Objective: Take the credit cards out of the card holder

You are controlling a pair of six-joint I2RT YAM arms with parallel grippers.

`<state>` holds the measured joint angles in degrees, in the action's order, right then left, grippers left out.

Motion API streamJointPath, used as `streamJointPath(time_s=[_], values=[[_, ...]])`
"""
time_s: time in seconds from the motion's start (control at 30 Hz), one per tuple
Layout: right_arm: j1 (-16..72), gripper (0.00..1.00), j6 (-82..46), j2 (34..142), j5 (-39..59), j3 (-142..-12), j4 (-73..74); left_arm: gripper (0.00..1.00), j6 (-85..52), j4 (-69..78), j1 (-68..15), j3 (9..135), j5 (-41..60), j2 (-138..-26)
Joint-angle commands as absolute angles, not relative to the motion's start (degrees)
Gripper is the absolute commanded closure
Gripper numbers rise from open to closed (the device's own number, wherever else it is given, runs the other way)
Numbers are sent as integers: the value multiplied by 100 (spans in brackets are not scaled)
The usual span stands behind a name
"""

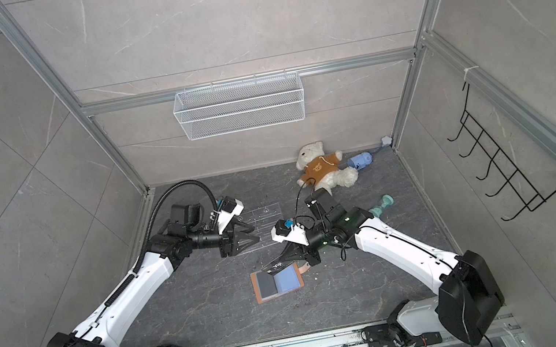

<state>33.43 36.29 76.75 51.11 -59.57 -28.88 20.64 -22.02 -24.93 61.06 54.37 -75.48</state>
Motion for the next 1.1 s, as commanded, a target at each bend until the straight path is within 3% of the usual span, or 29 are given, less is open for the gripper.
streamJointPath(time_s=[0.0, 0.73, 0.87, 0.97, 1.07], values=[[3364, 100, 3752, 7547, 5098, -5950, -2865, 48, 2761, -2226, -2716, 6160, 5999, -7588], [3366, 100, 3771, 7625, 5071, -5939, -2903, 49, 3102, -2623, -3476, 5881, 5858, -8070], [3361, 100, 3779, 7615, 5058, -5945, -2918, 59, 3193, -2627, -3502, 5899, 5790, -8130], [3359, 100, 3779, 7607, 5062, -5933, -2927, 79, 3246, -2639, -3516, 5898, 5740, -8147], [3360, 100, 3771, 7619, 5070, -5916, -2926, 93, 3295, -2646, -3515, 5902, 5710, -8117]])
